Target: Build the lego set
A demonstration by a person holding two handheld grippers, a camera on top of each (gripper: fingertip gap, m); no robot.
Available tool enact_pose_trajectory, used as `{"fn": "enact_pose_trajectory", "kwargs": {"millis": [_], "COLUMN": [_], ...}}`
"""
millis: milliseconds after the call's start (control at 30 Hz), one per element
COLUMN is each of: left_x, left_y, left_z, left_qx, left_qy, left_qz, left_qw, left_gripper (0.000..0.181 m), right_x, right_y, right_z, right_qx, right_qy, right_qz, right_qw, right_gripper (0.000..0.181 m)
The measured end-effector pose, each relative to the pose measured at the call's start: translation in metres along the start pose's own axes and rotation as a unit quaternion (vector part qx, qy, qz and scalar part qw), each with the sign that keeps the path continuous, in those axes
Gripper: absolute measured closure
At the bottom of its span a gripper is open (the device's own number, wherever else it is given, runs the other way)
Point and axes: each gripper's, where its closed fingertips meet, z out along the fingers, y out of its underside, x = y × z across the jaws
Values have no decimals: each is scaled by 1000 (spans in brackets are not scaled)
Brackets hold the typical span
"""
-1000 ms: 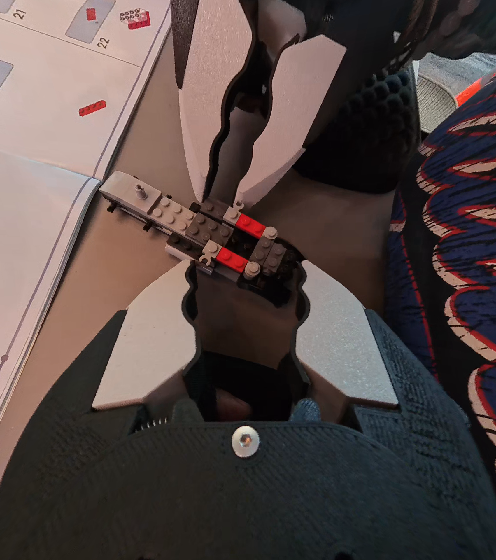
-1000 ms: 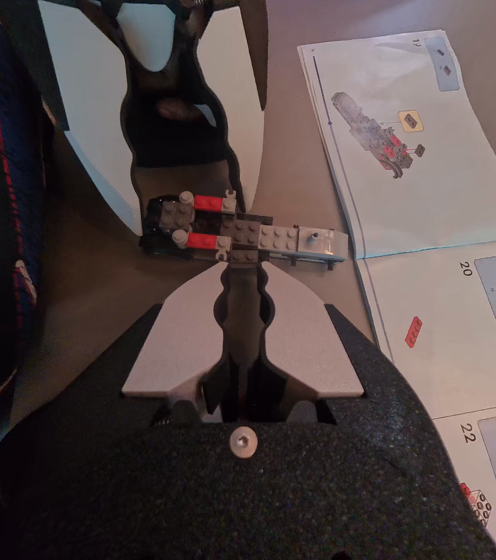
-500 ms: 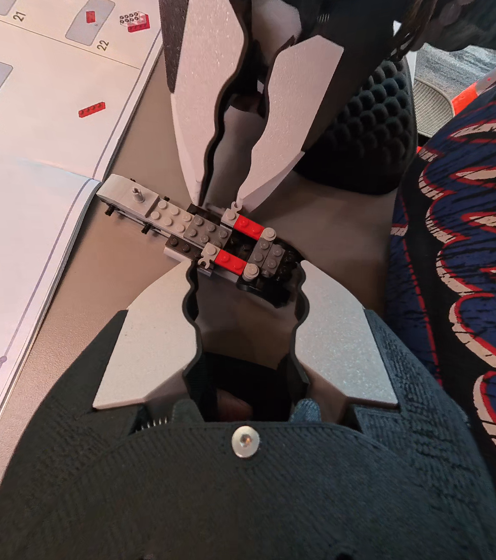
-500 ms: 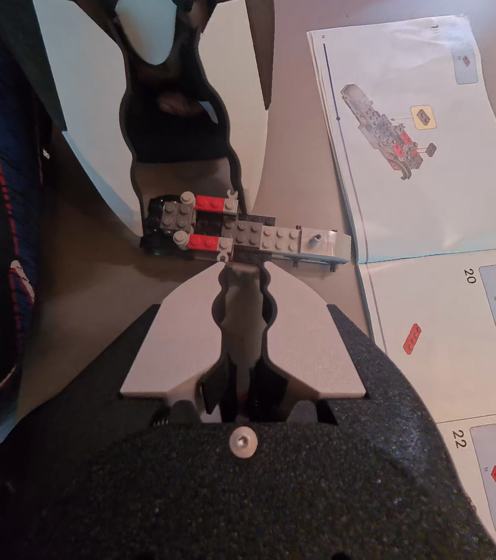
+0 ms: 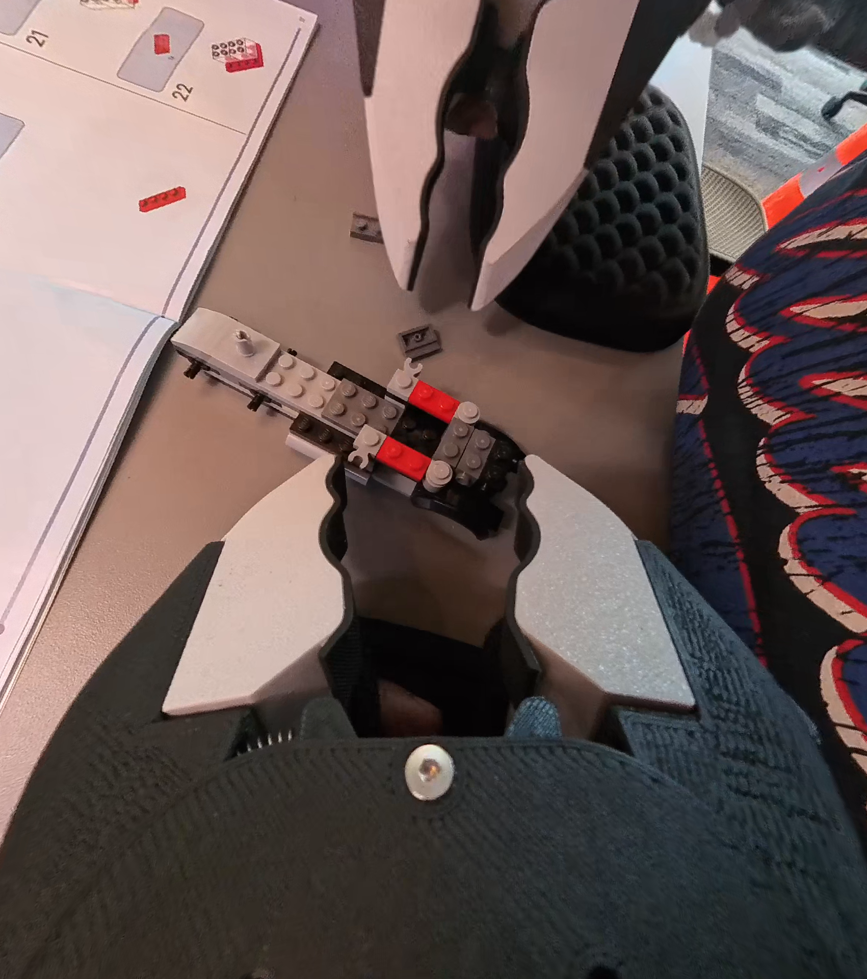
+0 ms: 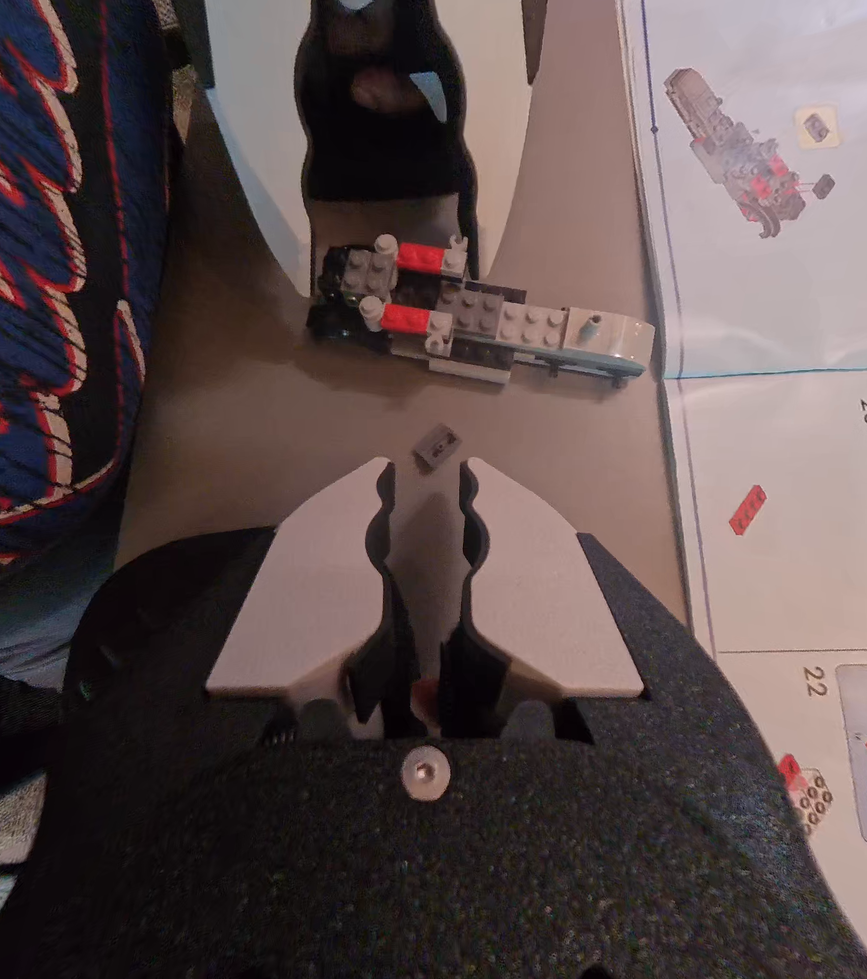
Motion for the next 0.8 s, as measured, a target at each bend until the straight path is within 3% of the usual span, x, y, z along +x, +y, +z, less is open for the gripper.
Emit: {"fn": "enact_pose_trajectory", "kwargs": {"millis": [133, 267, 433, 567, 700, 733, 800], "left_x": [0, 1, 2, 5, 5, 6, 7], "left_y": [-1, -2, -8, -15, -15, -15, -14], "left_z": [-1, -2, -8, -15, -17, -17, -18], "left_qx": [3, 9, 35, 58, 58, 57, 56], "left_qy": [-2, -2, -2, 4, -5, -8, -17], "left_qz": [0, 4, 10, 9, 15, 18, 25], "left_qw": [1000, 1000, 999, 998, 998, 998, 998], "left_gripper": [120, 120, 120, 120, 120, 120, 120], "right_x": [-4, 1, -5, -3, -2, -2, -3], "right_y": [-4, -2, -3, -3, -3, 1, 4], "right_z": [10, 17, 14, 8, 16, 19, 20], "right_qx": [2, -26, -50, -115, -146, -162, -169], "right_qy": [10, 52, 15, -16, -66, -73, -86], "right_qz": [7, -59, -123, -242, -286, -291, -283], "right_qw": [1000, 997, 991, 963, 945, 940, 940], "right_gripper": [159, 153, 150, 151, 151, 153, 175]}}
